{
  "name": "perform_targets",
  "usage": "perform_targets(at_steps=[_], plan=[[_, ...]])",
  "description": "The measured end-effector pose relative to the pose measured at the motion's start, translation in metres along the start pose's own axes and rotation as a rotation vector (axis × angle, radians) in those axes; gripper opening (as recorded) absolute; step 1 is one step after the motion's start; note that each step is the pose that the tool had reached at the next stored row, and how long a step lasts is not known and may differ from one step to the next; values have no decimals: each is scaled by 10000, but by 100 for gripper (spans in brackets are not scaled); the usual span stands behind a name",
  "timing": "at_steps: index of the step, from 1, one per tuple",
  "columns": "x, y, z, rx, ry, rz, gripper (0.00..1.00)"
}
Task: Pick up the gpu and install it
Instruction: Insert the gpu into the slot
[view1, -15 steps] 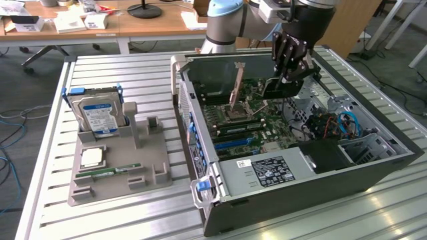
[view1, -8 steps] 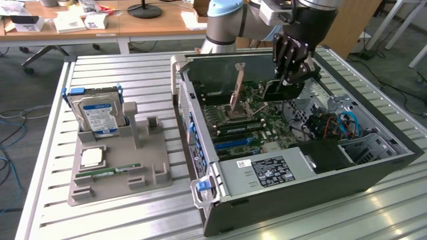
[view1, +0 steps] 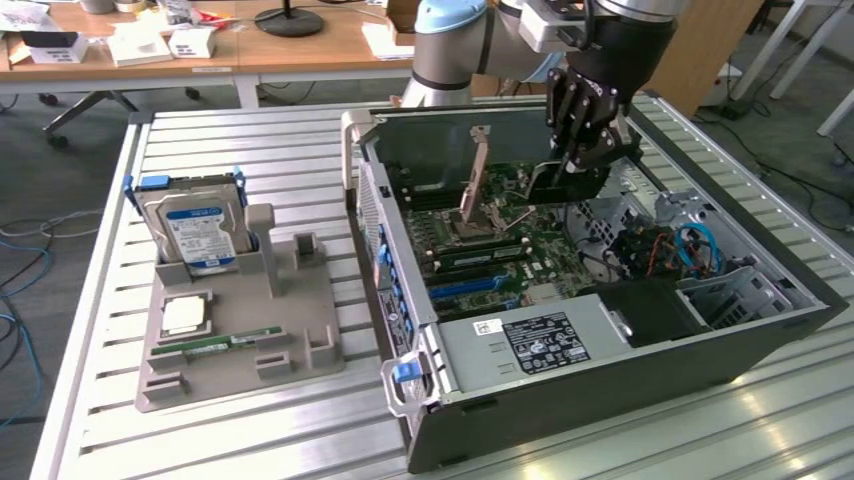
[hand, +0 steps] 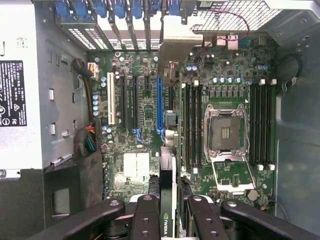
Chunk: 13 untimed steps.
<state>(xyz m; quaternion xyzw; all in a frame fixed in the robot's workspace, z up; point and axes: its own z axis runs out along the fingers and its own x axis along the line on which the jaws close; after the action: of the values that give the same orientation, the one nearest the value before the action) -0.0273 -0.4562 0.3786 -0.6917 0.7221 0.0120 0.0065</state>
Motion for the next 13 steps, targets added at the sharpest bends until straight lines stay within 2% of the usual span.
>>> perform_targets(at_steps=[13], plan=[[44, 21, -1, 1, -1, 0, 26]])
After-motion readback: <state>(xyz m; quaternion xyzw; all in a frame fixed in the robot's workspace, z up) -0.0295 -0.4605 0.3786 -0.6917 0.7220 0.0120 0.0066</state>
